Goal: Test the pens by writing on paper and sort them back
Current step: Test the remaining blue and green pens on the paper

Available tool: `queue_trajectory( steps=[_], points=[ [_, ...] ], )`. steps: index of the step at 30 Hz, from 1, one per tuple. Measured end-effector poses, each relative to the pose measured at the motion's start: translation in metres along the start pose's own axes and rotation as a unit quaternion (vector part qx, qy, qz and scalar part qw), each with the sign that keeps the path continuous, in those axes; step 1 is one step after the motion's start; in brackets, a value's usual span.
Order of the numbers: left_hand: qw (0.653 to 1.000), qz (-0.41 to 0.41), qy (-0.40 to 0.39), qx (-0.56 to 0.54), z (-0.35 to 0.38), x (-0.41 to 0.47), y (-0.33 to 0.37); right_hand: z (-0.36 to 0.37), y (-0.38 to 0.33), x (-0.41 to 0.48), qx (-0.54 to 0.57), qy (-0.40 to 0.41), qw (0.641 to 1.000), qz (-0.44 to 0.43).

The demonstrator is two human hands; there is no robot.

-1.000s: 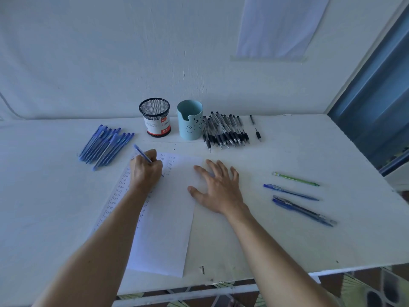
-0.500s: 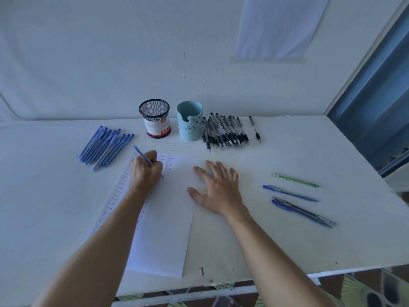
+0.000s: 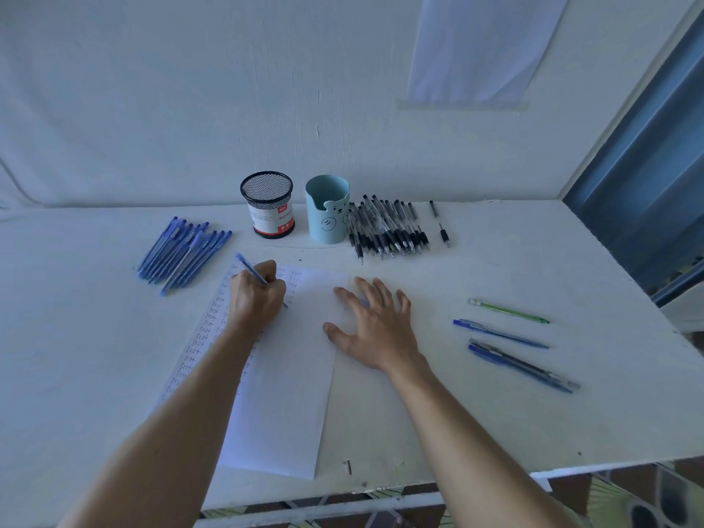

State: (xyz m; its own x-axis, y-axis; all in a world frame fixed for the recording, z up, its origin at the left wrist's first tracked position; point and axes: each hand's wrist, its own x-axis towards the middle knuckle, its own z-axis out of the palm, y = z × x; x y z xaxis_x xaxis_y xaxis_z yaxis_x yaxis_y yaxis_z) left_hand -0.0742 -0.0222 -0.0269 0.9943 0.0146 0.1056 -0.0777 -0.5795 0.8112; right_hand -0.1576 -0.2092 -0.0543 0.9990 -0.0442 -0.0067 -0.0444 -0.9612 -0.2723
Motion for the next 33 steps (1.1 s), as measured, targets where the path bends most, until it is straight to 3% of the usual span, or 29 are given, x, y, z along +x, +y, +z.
queue_trajectory(
  steps=[11, 15, 18, 21, 24, 29, 33],
  points=[
    [1.000, 0.004, 0.011, -0.014, 0.002, 0.002, -0.006, -0.001, -0.001, 0.000, 0.002, -0.016, 1.000, 0.004],
    [0.989, -0.048, 0.020, -0.137, -0.003, 0.009, -0.015, -0.004, 0.002, 0.000, 0.030, -0.025, 0.999, -0.001],
    [0.959, -0.078, 0.027, -0.272, -0.009, 0.013, -0.019, -0.005, 0.002, -0.003, 0.137, 0.021, 0.990, 0.009],
    [0.942, -0.076, 0.009, -0.327, -0.013, 0.014, -0.018, 0.005, 0.007, -0.002, 0.196, 0.130, 0.971, 0.032],
    [0.930, -0.085, -0.005, -0.357, -0.013, 0.019, -0.018, 0.006, 0.012, 0.002, 0.227, 0.133, 0.962, 0.065],
    [0.875, -0.121, -0.029, -0.467, -0.019, 0.019, -0.015, 0.001, 0.012, 0.001, 0.240, 0.158, 0.956, 0.056],
    [0.894, -0.064, -0.088, -0.435, -0.019, 0.002, -0.003, 0.000, 0.003, 0.000, 0.257, 0.174, 0.950, 0.041]
  ],
)
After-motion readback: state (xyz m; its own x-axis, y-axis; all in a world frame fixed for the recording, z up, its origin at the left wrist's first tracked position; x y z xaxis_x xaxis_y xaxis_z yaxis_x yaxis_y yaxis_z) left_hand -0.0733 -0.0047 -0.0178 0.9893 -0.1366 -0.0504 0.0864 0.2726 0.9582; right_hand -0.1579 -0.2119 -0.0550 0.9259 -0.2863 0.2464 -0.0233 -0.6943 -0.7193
